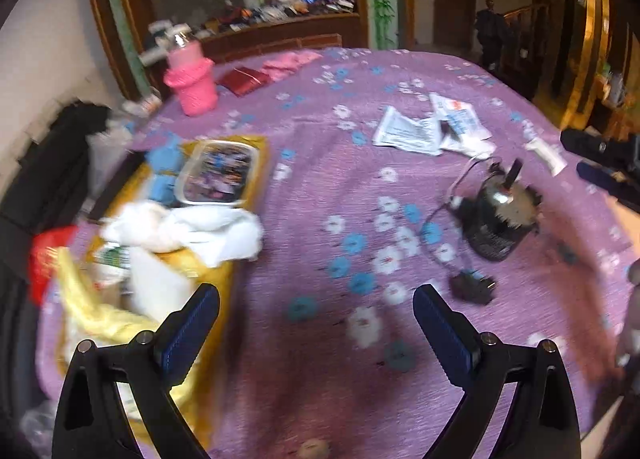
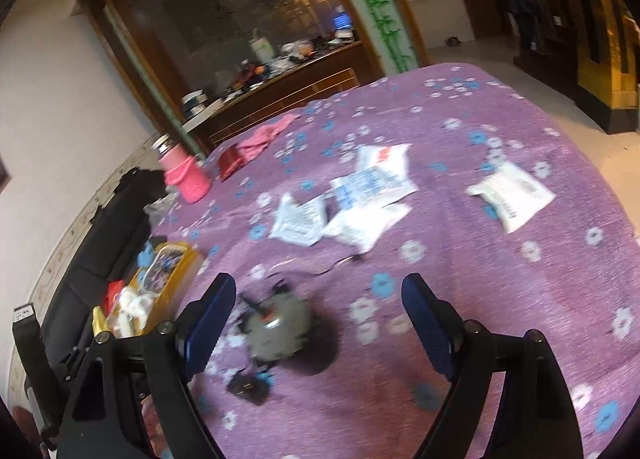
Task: Organize soft objects
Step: 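Move both open grippers back toward the remaining packets by the motor, then grasp blue-print desiccant packet with right gripper while left gripper grasps white paper packet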
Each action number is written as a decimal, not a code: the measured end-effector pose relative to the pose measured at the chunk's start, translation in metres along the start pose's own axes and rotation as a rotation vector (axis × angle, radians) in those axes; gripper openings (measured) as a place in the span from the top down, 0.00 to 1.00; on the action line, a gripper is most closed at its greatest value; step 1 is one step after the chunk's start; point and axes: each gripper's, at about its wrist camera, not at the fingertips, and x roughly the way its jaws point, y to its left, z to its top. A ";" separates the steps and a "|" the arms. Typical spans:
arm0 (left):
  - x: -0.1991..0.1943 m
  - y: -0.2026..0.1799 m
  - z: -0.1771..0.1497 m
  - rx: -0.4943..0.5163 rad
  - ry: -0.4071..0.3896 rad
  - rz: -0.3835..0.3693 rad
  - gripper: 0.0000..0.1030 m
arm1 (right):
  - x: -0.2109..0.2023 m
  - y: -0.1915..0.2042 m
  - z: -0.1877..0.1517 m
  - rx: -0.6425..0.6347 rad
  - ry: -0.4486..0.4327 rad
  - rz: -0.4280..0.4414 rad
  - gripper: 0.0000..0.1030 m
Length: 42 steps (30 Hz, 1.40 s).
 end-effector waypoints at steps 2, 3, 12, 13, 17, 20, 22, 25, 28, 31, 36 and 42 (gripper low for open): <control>0.007 0.003 0.011 -0.036 0.021 -0.082 0.04 | -0.004 -0.014 0.007 0.021 -0.009 -0.026 0.18; 0.012 0.006 0.018 -0.059 0.037 -0.136 0.04 | -0.007 -0.022 0.012 0.031 -0.014 -0.044 0.18; 0.066 -0.015 0.101 -0.061 0.091 -0.339 0.04 | -0.006 -0.082 0.043 0.107 -0.012 -0.144 0.18; 0.070 -0.017 0.108 -0.051 0.092 -0.346 0.04 | 0.000 -0.086 0.046 0.108 0.004 -0.145 0.18; 0.094 -0.034 0.136 0.040 0.060 -0.431 0.04 | 0.029 -0.092 0.057 0.112 0.089 -0.112 0.18; 0.103 -0.043 0.147 0.124 0.039 -0.338 0.04 | 0.053 -0.093 0.067 0.147 0.153 -0.039 0.18; 0.103 -0.039 0.149 0.113 0.034 -0.363 0.04 | 0.075 -0.088 0.076 0.152 0.204 -0.006 0.19; 0.098 -0.033 0.149 0.170 -0.008 -0.347 0.04 | 0.110 -0.070 0.092 0.066 0.261 -0.045 0.19; 0.097 -0.028 0.152 0.229 -0.032 -0.322 0.04 | 0.147 -0.048 0.101 -0.060 0.320 -0.112 0.19; 0.099 -0.017 0.160 0.204 -0.038 -0.349 0.04 | 0.178 -0.031 0.104 -0.154 0.346 -0.179 0.19; 0.113 -0.018 0.172 0.186 -0.026 -0.407 0.04 | 0.197 -0.031 0.096 -0.164 0.357 -0.219 0.53; 0.142 -0.043 0.182 0.208 0.015 -0.475 0.04 | 0.162 -0.050 0.093 -0.050 0.298 -0.138 0.60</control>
